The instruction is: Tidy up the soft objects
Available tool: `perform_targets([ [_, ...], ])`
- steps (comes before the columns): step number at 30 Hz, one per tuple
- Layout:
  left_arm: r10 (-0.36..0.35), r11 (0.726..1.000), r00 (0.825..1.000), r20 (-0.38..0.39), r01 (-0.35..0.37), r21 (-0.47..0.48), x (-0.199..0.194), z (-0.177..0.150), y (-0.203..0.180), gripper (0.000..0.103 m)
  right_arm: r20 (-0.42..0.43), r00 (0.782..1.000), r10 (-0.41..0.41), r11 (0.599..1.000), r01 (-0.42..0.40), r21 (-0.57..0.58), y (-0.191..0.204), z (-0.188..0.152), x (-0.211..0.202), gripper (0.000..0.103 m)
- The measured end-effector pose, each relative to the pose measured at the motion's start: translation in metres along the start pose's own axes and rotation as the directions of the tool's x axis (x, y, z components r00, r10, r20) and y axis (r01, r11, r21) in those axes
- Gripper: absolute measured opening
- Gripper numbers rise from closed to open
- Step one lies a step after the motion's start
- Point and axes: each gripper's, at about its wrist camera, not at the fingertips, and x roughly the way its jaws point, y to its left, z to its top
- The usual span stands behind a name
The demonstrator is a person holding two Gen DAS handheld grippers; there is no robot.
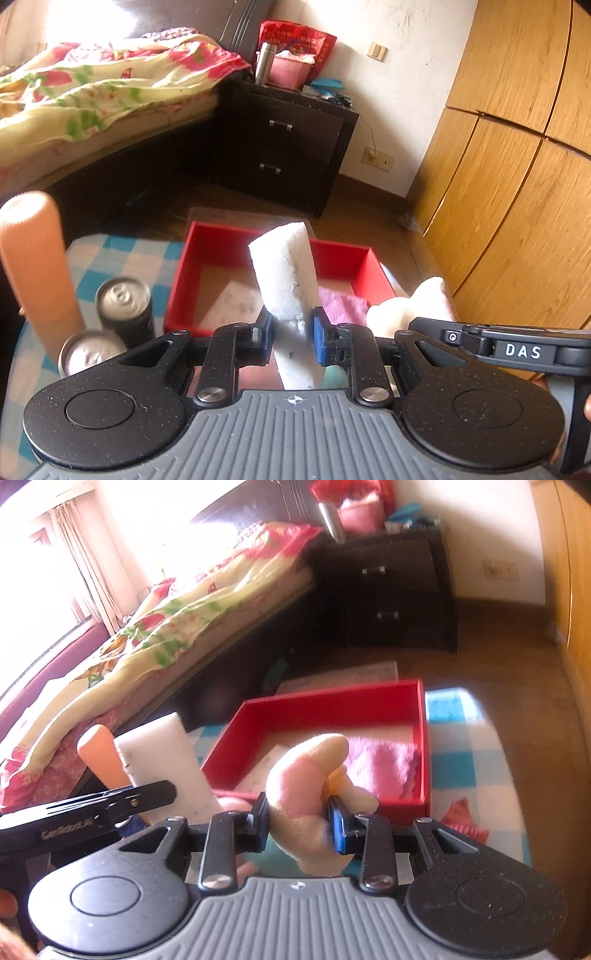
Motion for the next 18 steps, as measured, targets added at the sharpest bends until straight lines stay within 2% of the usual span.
perform_targets([
  [6,0.008,1.000,1.000,-0.001,-0.008,0.014,0.020,0.011,-0.003,0.021,0.040,0.999,-0.025,0.999,0.026,-0.028,0.007,0.016,0.012,0.011],
  [18,0.060,0.998,0.998,-0.018,-0.060,0.023,0.068,0.027,0.004,0.022,0.067,0.996,-0.059,0.997,0.062,-0.037,-0.001,0.035,0.038,0.011],
])
